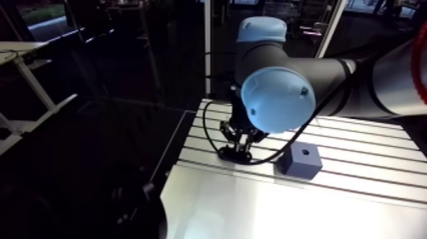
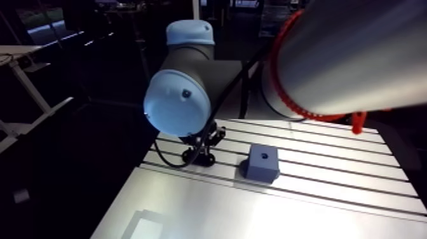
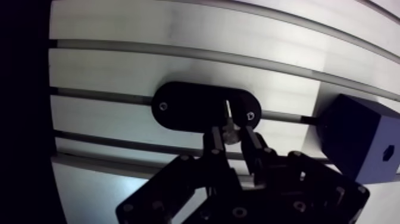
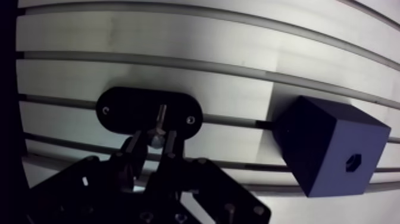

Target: Pick up the M10 bolt and insert it into the hex recess until seated.

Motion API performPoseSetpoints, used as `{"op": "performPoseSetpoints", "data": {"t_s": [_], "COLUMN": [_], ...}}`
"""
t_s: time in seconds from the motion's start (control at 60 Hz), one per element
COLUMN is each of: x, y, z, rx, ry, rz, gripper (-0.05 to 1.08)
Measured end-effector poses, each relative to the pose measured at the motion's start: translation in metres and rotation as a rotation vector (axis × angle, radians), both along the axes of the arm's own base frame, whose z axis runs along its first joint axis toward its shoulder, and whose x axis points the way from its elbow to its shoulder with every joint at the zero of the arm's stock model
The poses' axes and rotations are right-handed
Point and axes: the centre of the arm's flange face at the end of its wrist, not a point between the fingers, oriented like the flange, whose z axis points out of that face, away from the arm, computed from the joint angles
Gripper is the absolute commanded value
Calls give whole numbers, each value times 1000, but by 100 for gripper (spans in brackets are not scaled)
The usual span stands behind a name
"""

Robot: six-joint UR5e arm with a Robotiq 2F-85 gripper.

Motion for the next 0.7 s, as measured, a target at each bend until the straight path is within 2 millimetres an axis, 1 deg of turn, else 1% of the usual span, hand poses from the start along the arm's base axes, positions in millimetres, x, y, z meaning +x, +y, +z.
{"op": "performPoseSetpoints", "data": {"t_s": [0.3, 0.433, 0.567, 0.7], "x": [0, 0, -2, -6], "y": [0, 0, -1, -1], "z": [0, 1, 7, 19], "rx": [0, -1, -4, -9], "ry": [1, 3, 15, 39], "rz": [-1, -1, 1, 1], "gripper": [77, 83, 87, 89]}}
